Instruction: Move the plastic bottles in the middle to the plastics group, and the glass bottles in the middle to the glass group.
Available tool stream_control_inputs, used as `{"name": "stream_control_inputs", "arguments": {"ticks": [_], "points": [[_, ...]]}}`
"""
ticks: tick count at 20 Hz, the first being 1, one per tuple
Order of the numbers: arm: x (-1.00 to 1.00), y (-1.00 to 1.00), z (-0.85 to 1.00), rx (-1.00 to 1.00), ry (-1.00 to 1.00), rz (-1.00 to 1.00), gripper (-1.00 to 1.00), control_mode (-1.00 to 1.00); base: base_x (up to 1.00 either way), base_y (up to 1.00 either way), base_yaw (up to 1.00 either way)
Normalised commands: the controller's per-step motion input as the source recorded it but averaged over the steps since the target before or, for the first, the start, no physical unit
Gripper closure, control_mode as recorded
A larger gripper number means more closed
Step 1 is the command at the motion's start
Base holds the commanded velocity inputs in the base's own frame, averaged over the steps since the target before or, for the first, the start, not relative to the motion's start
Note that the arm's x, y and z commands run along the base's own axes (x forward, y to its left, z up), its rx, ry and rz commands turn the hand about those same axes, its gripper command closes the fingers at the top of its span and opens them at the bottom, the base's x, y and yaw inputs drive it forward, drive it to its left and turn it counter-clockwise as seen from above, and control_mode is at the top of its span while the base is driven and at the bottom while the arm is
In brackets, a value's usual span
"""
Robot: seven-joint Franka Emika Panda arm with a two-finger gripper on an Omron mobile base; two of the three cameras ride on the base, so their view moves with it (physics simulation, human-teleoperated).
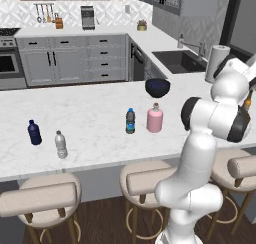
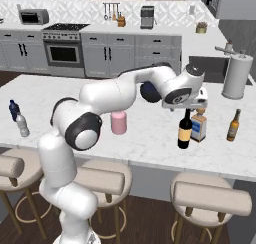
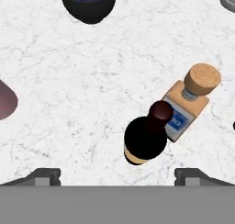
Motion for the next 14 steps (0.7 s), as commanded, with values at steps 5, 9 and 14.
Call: {"name": "stream_control_inputs", "arguments": {"ticks": [5, 9, 14], "points": [[-0.2, 0.77, 0.18, 0.0, -0.08, 0.03, -1.0, -1.0, 0.0, 0.0, 0.0], [-0.16, 0.97, 0.06, -0.01, -0.02, 0.04, -1.0, -1.0, 0.0, 0.0, 0.0], [-0.26, 1.0, 0.25, -0.1, 0.07, 0.04, -1.0, -1.0, 0.0, 0.0, 0.0]]}}
